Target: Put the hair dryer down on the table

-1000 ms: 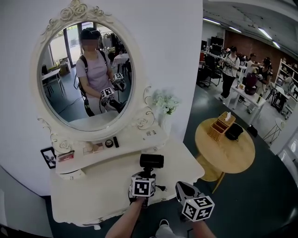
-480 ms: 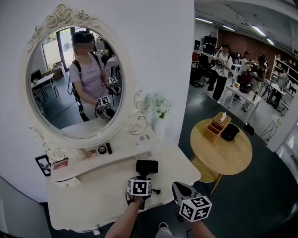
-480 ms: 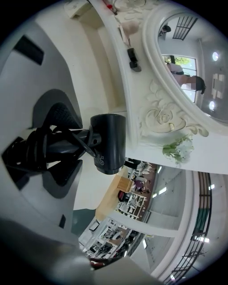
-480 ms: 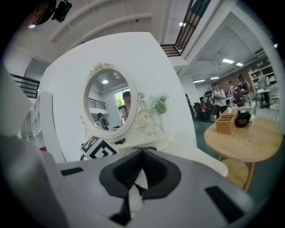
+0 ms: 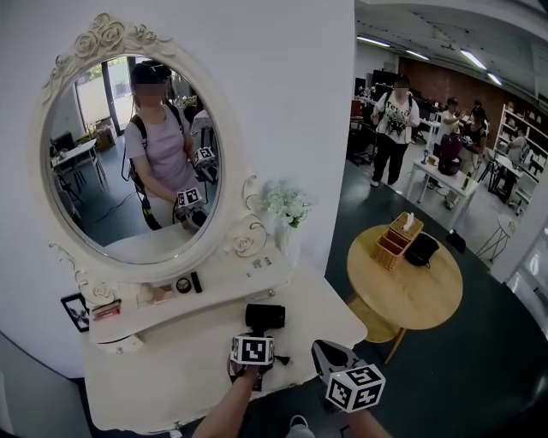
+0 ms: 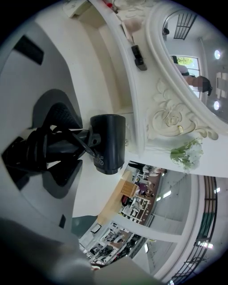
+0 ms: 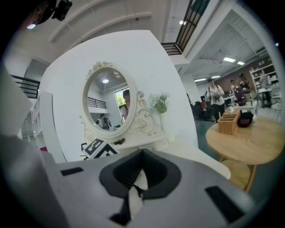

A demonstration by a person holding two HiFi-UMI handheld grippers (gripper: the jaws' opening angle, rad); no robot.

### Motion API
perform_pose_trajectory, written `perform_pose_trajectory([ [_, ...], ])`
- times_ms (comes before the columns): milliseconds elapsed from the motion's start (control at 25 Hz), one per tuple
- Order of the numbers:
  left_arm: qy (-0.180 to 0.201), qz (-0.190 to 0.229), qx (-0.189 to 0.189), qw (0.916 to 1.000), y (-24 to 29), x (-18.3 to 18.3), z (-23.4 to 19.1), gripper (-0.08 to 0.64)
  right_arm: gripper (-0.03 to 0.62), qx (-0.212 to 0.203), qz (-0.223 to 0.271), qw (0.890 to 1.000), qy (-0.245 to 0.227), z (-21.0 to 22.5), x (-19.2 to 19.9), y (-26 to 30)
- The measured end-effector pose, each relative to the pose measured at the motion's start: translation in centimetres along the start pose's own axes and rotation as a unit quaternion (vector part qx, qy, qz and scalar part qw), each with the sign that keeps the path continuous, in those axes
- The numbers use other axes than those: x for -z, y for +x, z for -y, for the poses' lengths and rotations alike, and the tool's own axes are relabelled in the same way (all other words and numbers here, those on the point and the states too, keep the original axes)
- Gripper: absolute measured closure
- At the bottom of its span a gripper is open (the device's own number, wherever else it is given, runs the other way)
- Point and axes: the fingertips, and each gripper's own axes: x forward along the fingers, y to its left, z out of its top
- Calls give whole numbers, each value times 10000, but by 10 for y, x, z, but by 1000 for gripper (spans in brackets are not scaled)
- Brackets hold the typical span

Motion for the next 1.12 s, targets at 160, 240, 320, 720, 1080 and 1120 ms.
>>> perform_pose_trajectory([
  [160, 10, -41, -61, 10000, 5, -3, -1, 342, 589, -5, 21, 10000, 17, 3, -3, 3],
  [240, 16, -63, -83, 9999, 6, -4, -1, 342, 590, -14, 16, 10000, 38, 4, -3, 3],
  [320, 21, -101, -84, 9999, 6, -2, 0, 341, 590, -16, 4, 10000, 64, 6, -2, 3],
  [720, -15, -150, -117, 9998, 10, -3, -2, 337, 589, -124, -63, 9999, 91, 4, 0, 10],
  [1080, -30, -266, -47, 9996, 11, -1, -1, 331, 591, -138, -75, 9997, 181, 9, 1, 7],
  [1120, -21, -269, -45, 9996, 11, -2, -1, 331, 589, -143, -76, 9997, 188, 10, 2, 6],
])
